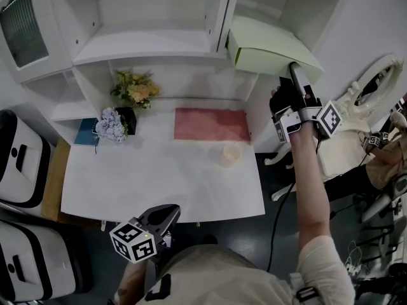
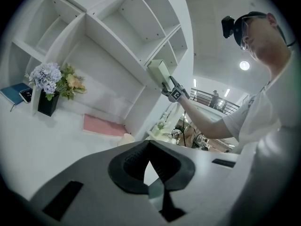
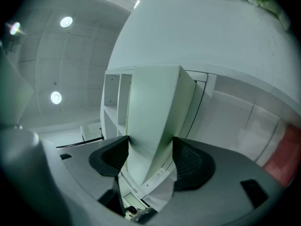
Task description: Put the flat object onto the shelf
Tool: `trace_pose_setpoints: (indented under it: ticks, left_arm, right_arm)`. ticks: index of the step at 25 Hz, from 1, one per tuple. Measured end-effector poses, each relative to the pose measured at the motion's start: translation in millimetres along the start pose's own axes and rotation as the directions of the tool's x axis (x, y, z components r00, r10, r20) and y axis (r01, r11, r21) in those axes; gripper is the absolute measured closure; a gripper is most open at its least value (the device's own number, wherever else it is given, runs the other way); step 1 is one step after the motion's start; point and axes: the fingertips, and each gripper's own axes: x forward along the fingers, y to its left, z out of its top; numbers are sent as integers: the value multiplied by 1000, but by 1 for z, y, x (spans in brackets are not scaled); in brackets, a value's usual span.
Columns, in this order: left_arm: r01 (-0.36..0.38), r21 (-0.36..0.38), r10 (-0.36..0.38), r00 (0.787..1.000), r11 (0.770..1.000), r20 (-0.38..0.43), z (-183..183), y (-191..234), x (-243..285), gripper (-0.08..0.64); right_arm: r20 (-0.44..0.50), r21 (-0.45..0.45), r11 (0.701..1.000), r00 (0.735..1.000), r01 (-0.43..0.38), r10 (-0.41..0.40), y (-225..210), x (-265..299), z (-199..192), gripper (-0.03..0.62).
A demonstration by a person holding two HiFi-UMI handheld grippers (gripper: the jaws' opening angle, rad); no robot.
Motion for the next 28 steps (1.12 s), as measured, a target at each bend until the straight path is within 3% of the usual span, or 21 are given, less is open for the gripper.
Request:
trace_pose_setpoints:
  ticks: [13,22,28]
  left_arm:
    - [3,1,-3,1000,1000,7,-2,0,-3,546]
    - [-5,15,5,1000,1000,6,5,-2,-8,546]
    - [-4,43,4,1000,999,1,10,1,-15,546]
  right_arm:
    - [-12,-29,1000,1000,-2,2,-2,2,2,281]
    - [-75,-190,982,997,12,-27,14,-8,-2,255]
    - [-193,-290,957,979,9,-68,30,-27,-40,255]
